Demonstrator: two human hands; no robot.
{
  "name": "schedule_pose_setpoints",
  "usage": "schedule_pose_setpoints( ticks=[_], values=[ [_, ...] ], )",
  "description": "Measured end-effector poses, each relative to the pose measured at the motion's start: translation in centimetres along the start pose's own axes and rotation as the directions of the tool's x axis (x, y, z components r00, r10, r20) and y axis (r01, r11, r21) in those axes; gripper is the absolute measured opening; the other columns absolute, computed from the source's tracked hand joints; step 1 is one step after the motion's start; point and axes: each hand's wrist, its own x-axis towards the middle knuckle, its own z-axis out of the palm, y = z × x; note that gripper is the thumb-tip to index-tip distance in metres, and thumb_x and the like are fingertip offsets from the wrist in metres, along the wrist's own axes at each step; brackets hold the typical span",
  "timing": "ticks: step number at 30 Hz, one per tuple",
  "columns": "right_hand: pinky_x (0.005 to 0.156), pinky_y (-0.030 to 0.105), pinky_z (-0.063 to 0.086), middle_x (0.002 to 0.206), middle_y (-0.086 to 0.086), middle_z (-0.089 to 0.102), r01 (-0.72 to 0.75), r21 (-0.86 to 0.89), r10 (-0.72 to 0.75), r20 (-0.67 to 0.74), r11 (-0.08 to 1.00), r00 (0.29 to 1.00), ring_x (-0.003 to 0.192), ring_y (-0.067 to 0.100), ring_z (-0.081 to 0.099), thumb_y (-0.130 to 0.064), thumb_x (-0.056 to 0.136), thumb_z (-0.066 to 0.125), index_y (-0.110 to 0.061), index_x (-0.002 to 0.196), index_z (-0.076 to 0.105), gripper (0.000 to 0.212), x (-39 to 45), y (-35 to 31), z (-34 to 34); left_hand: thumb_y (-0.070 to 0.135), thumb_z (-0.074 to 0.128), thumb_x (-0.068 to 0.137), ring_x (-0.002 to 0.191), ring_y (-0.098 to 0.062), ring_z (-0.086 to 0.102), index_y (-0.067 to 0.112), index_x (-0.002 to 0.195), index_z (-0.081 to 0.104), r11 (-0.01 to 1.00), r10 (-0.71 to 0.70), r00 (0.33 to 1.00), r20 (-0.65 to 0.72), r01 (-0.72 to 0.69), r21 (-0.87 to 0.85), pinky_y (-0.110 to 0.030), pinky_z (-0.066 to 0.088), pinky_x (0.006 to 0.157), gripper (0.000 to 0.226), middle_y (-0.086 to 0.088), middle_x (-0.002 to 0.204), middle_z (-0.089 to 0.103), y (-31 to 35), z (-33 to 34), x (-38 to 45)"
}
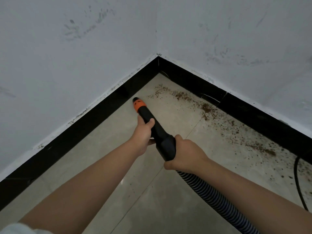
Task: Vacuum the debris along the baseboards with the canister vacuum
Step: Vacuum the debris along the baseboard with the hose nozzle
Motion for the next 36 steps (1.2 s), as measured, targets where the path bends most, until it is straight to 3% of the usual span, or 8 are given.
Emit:
schedule_pose_setpoints(
  ticks=[4, 9, 13, 19, 25, 33, 36],
  values=[
    [0.051, 0.025, 0.044, 0.080, -0.005, 0.047, -0.065, 0.055, 0.069, -0.059, 0.996, 0.996, 0.069, 0.014, 0.053, -0.038, 0.067, 0.074, -0.016, 0.098, 0.036, 0.054, 0.3, 0.7, -0.8, 0.019, 0.037, 0.101, 0.104, -0.025, 0.050, 0.030, 0.150, 0.004, 0.998, -0.048, 0.995, 0.089, 0.043, 0.055, -0.042, 0.044, 0.084, 0.060, -0.008, 0.142, 0.040, 1.8, 1.6, 1.0],
    [0.049, 0.022, 0.040, 0.080, -0.005, 0.047, -0.109, 0.101, 0.116, -0.065, 0.989, 0.991, 0.066, 0.009, 0.051, -0.039, 0.067, 0.075, -0.016, 0.098, 0.038, 0.054, 0.5, 1.9, -2.3, 0.020, 0.036, 0.101, 0.103, -0.025, 0.049, 0.029, 0.150, 0.001, 0.995, -0.051, 0.991, 0.121, 0.040, 0.096, -0.041, 0.044, 0.084, 0.061, -0.009, 0.141, 0.041, 2.8, 3.8, 1.7],
    [0.049, 0.021, 0.038, 0.081, -0.004, 0.047, -0.113, 0.104, 0.119, -0.051, 0.988, 0.992, 0.065, 0.008, 0.049, -0.037, 0.067, 0.076, -0.016, 0.094, 0.038, 0.051, 0.2, 2.7, -4.0, 0.024, 0.036, 0.101, 0.101, -0.022, 0.050, 0.028, 0.151, 0.001, 0.995, -0.027, 0.994, 0.105, 0.016, 0.103, -0.037, 0.044, 0.078, 0.061, -0.006, 0.139, 0.043, 3.1, 5.4, 1.9],
    [0.051, 0.022, 0.039, 0.082, -0.004, 0.047, -0.122, 0.108, 0.127, -0.047, 0.987, 0.991, 0.067, 0.009, 0.050, -0.038, 0.065, 0.076, -0.017, 0.092, 0.039, 0.050, 0.5, 3.3, -4.2, 0.023, 0.036, 0.102, 0.095, -0.020, 0.051, 0.027, 0.151, 0.002, 0.993, -0.014, 0.996, 0.089, 0.003, 0.121, -0.035, 0.043, 0.076, 0.059, -0.002, 0.119, 0.045, 2.9, 6.1, 2.5],
    [0.050, 0.022, 0.039, 0.082, -0.005, 0.046, -0.124, 0.171, 0.139, -0.082, 0.977, 0.987, 0.067, 0.007, 0.049, -0.039, 0.066, 0.076, -0.016, 0.098, 0.040, 0.053, 2.2, 3.0, -4.4, 0.025, 0.036, 0.102, 0.102, -0.023, 0.051, 0.027, 0.151, 0.002, 0.985, -0.017, 0.997, 0.082, 0.003, 0.171, -0.036, 0.042, 0.075, 0.060, -0.007, 0.138, 0.043, 4.4, 6.1, 3.9],
    [0.050, 0.024, 0.038, 0.084, -0.004, 0.045, -0.135, 0.227, 0.160, -0.095, 0.965, 0.983, 0.068, 0.009, 0.048, -0.038, 0.067, 0.076, -0.016, 0.099, 0.042, 0.052, 4.1, 2.8, -5.8, 0.025, 0.037, 0.101, 0.102, -0.023, 0.047, 0.025, 0.151, 0.006, 0.986, -0.007, 0.997, 0.081, -0.007, 0.167, -0.038, 0.041, 0.080, 0.059, -0.007, 0.140, 0.040, 6.3, 6.7, 5.7],
    [0.049, 0.023, 0.037, 0.083, -0.004, 0.045, -0.138, 0.207, 0.162, -0.103, 0.969, 0.981, 0.068, 0.009, 0.048, -0.039, 0.067, 0.075, -0.016, 0.099, 0.042, 0.052, 4.2, 2.9, -6.7, 0.025, 0.038, 0.101, 0.100, -0.023, 0.048, 0.024, 0.150, 0.008, 0.987, 0.008, 0.994, 0.105, -0.024, 0.159, -0.037, 0.043, 0.071, 0.058, -0.008, 0.137, 0.042, 6.9, 7.3, 5.9]
  ],
)
